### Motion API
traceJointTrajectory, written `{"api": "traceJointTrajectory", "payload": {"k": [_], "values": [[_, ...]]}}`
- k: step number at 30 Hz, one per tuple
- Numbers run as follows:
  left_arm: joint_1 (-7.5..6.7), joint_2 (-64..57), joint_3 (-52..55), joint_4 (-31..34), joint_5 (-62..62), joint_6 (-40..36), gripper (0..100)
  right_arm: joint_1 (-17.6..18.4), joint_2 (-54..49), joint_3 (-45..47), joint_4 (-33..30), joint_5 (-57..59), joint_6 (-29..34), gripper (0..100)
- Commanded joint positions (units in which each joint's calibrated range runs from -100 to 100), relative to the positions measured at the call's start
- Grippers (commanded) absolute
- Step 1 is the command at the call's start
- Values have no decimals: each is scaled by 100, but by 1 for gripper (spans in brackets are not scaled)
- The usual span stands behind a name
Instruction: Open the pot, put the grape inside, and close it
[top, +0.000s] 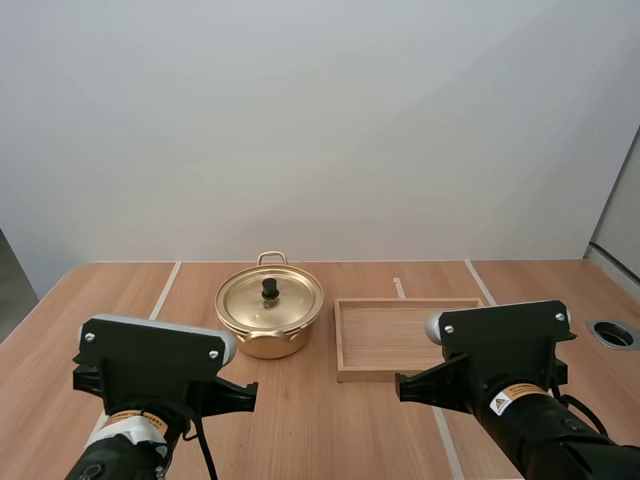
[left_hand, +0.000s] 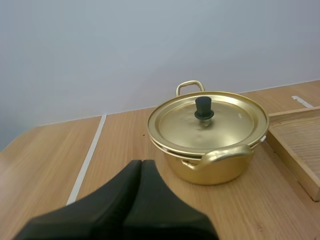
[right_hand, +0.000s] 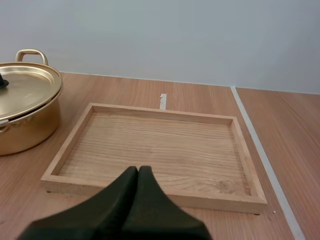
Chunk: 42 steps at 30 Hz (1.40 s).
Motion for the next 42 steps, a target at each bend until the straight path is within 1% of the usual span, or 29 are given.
{"api": "traceJointTrajectory", "payload": {"k": [1, 4, 6, 10, 14, 19, 25, 30, 42], "values": [[86, -39, 17, 3, -172, -210, 0, -23, -24, 9, -50, 53, -140, 0], [145, -39, 17, 3, -210, -548, 0, -23, -50, 9, -50, 76, -169, 0], [158, -39, 17, 3, -227, -831, 0, -23, -120, 9, -50, 94, -169, 0], [164, -39, 17, 3, -208, -857, 0, -23, -472, 202, -50, 32, -208, 0], [164, -39, 17, 3, -208, -857, 0, -23, -960, 386, -50, 32, -455, 0], [164, -39, 17, 3, -208, -857, 0, -23, -960, 386, -50, 25, -433, 0], [164, -39, 17, 572, -125, -1622, 0, -23, -960, 386, -50, 58, -378, 0], [164, -39, 17, 562, -125, -1612, 0, -23, -960, 386, -50, 141, -107, 0], [164, -39, 17, 562, -125, -1612, 0, -23, -960, 386, -50, 141, -107, 0]]}}
